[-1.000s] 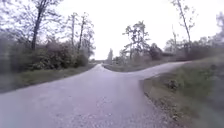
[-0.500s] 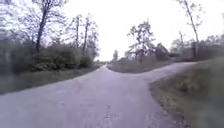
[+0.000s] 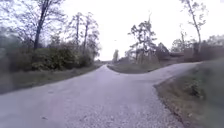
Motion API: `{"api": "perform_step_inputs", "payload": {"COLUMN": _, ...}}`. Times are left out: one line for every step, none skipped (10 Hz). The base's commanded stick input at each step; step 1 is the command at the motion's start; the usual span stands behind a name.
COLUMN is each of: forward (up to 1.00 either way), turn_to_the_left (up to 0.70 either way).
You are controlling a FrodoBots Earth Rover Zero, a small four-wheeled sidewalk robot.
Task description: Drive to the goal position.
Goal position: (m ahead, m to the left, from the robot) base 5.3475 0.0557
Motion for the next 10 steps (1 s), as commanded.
{"api": "perform_step_inputs", "payload": {"forward": 1.00, "turn_to_the_left": 0.00}}
{"api": "perform_step_inputs", "payload": {"forward": 1.00, "turn_to_the_left": 0.00}}
{"api": "perform_step_inputs", "payload": {"forward": 1.00, "turn_to_the_left": 0.00}}
{"api": "perform_step_inputs", "payload": {"forward": 1.00, "turn_to_the_left": 0.00}}
{"api": "perform_step_inputs", "payload": {"forward": 1.00, "turn_to_the_left": 0.00}}
{"api": "perform_step_inputs", "payload": {"forward": 1.00, "turn_to_the_left": 0.00}}
{"api": "perform_step_inputs", "payload": {"forward": 1.00, "turn_to_the_left": 0.00}}
{"api": "perform_step_inputs", "payload": {"forward": 1.00, "turn_to_the_left": 0.00}}
{"api": "perform_step_inputs", "payload": {"forward": 1.00, "turn_to_the_left": 0.00}}
{"api": "perform_step_inputs", "payload": {"forward": 1.00, "turn_to_the_left": 0.00}}
